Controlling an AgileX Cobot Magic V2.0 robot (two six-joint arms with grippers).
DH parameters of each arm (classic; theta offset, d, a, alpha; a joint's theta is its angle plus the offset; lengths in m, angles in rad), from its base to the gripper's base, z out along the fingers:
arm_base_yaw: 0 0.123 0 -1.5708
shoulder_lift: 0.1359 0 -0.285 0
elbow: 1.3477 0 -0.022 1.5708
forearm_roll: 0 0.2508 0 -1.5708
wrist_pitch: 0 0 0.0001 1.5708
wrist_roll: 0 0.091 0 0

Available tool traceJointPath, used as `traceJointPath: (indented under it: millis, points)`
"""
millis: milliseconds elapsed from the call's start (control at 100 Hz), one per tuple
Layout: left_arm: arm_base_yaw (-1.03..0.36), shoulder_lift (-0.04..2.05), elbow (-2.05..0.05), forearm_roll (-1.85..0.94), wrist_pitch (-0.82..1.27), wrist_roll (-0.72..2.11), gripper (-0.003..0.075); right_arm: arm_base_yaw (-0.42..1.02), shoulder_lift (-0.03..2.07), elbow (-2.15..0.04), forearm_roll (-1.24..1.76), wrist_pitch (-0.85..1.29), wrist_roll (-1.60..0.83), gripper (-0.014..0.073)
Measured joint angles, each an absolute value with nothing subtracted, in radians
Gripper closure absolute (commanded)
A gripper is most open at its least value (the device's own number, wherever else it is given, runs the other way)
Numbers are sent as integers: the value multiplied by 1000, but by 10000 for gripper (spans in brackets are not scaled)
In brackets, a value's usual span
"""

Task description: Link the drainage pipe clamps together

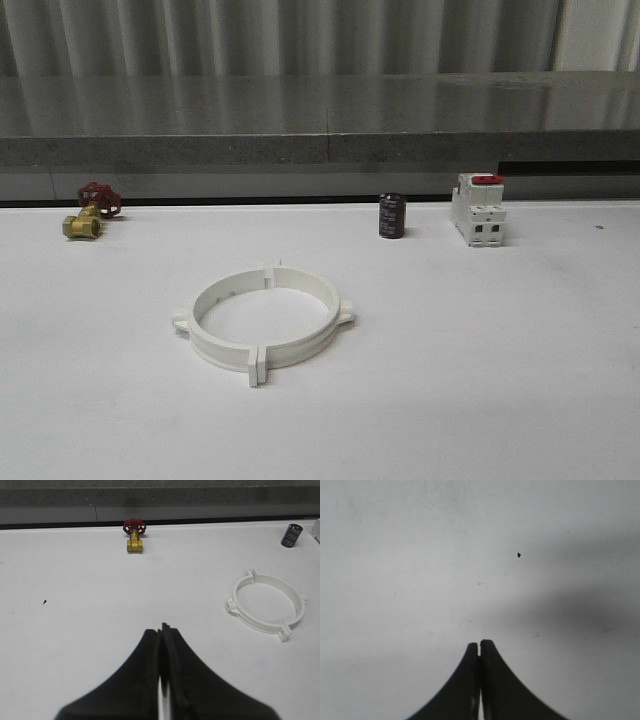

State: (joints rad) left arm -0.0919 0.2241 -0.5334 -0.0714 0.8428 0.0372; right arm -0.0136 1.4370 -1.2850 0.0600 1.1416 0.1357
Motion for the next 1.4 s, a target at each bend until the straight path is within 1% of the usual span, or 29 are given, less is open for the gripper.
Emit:
traceJointPath:
  millis: [350,690,1050,1160,1400]
  points:
    - [-92,224,-533,-71,843,37,741,-14,1064,-1014,69,1020,114,654]
    - [-92,224,-533,-71,843,37,741,-14,674,-781,33,853,114,654]
    - [-92,224,-533,-71,843,37,741,-14,359,-589,-43,751,102,658]
    - [-92,224,-533,-71,843,37,741,-14,279,-511,-55,672,81,658]
    - [-92,224,-533,-71,843,37,741,-14,153,-318,-71,372,64,658]
